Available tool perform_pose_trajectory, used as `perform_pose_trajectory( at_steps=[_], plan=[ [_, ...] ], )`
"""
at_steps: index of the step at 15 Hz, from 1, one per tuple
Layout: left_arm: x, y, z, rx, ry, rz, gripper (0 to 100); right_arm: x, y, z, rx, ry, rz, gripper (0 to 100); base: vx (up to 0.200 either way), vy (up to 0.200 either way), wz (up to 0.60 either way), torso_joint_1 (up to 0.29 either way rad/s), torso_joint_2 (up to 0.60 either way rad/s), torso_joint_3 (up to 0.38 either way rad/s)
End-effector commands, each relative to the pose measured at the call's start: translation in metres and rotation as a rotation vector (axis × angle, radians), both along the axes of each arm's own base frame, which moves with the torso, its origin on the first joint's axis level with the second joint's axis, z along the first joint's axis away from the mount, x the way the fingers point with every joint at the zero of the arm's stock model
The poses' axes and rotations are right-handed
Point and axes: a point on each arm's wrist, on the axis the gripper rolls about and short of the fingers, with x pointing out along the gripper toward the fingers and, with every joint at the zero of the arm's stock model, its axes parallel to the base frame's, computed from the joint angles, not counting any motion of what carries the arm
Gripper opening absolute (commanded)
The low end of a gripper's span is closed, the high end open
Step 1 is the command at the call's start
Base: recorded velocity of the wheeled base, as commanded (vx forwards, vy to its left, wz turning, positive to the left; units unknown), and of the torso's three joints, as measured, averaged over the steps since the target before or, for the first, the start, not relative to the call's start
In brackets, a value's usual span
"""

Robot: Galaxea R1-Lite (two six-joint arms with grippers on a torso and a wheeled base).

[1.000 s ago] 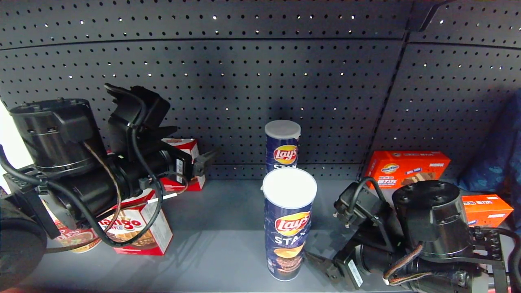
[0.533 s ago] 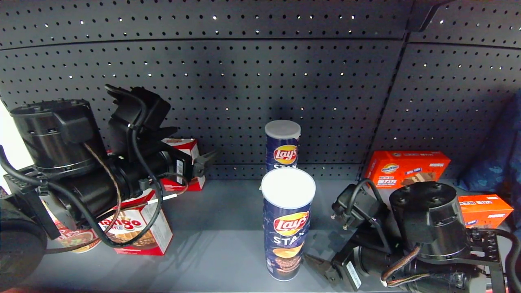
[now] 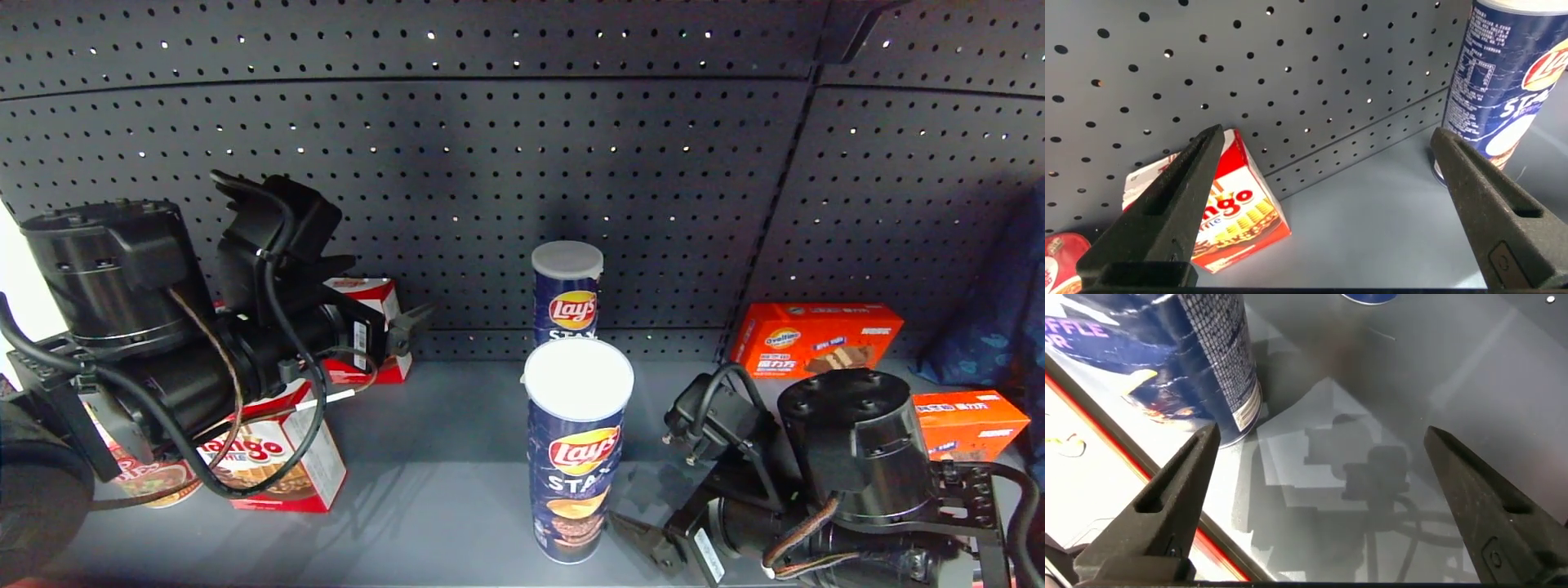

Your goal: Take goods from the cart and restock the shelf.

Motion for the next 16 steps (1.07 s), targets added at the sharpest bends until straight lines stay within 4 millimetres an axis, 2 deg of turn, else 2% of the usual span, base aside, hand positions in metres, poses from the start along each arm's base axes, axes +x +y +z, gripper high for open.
perform_pose_trajectory(
  at_steps=[1, 4, 10, 13, 16],
  plan=[
    [0.0, 0.0, 0.0, 0.0, 0.0, 0.0, 100, -0.004, -0.007, 0.007, 0.022, -0.016, -0.008, 100, 0.0, 0.0, 0.0, 0.0, 0.0, 0.0],
    [0.003, -0.002, 0.0, 0.0, -0.004, -0.003, 100, 0.001, -0.018, 0.012, 0.038, -0.031, -0.053, 100, 0.0, 0.0, 0.0, 0.0, 0.0, 0.0],
    [0.001, -0.007, 0.003, -0.01, -0.026, -0.023, 100, 0.012, -0.025, 0.019, 0.057, -0.05, -0.106, 100, 0.0, 0.0, 0.0, 0.0, 0.0, 0.0],
    [-0.007, -0.015, 0.009, -0.021, -0.047, -0.078, 100, 0.018, -0.036, 0.047, 0.13, -0.128, -0.154, 100, 0.0, 0.0, 0.0, 0.0, 0.0, 0.0],
    [-0.025, -0.003, 0.03, -0.057, -0.118, -0.063, 100, 0.013, -0.076, 0.076, 0.206, -0.231, -0.278, 100, 0.0, 0.0, 0.0, 0.0, 0.0, 0.0]
  ],
)
